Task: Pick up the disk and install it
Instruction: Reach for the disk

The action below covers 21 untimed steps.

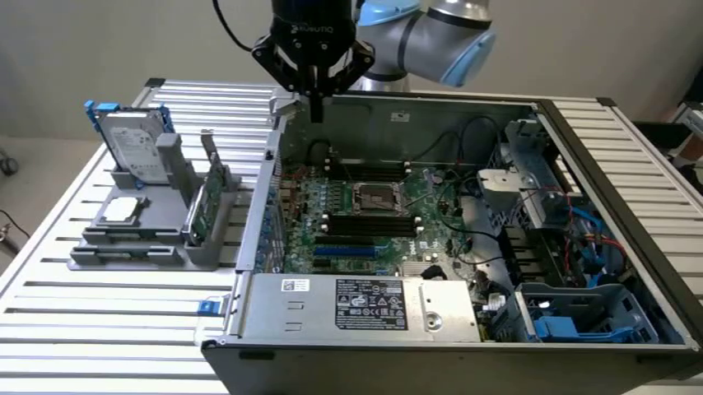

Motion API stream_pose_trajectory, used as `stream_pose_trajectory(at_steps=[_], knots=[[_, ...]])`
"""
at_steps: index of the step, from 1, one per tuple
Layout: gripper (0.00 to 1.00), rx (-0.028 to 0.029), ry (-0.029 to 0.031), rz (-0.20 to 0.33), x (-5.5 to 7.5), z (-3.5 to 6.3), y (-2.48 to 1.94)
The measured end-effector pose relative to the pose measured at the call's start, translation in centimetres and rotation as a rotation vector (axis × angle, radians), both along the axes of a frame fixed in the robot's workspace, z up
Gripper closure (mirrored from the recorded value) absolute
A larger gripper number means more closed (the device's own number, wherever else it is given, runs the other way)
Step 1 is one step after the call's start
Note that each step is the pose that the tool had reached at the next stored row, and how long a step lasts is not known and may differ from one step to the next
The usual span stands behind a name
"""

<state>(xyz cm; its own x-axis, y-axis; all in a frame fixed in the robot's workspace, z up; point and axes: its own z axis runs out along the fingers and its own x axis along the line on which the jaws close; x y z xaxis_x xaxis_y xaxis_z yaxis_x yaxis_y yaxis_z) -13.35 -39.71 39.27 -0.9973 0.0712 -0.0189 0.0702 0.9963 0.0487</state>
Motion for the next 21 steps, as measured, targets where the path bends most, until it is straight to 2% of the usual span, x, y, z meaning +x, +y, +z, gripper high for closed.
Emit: stream_pose_trajectory(at_steps=[5, 11, 16, 21], knots=[[0.89, 0.0002, -0.0002, 0.0, -2.3, -0.04, 0.4], [0.89, 0.0002, -0.0002, 0.0, -5.0, -0.21, 1.18], [0.89, 0.0, 0.0001, 0.0, -7.3, -0.43, 2.1], [0.89, -0.0001, 0.0001, 0.0, -9.5, -0.69, 3.22]])
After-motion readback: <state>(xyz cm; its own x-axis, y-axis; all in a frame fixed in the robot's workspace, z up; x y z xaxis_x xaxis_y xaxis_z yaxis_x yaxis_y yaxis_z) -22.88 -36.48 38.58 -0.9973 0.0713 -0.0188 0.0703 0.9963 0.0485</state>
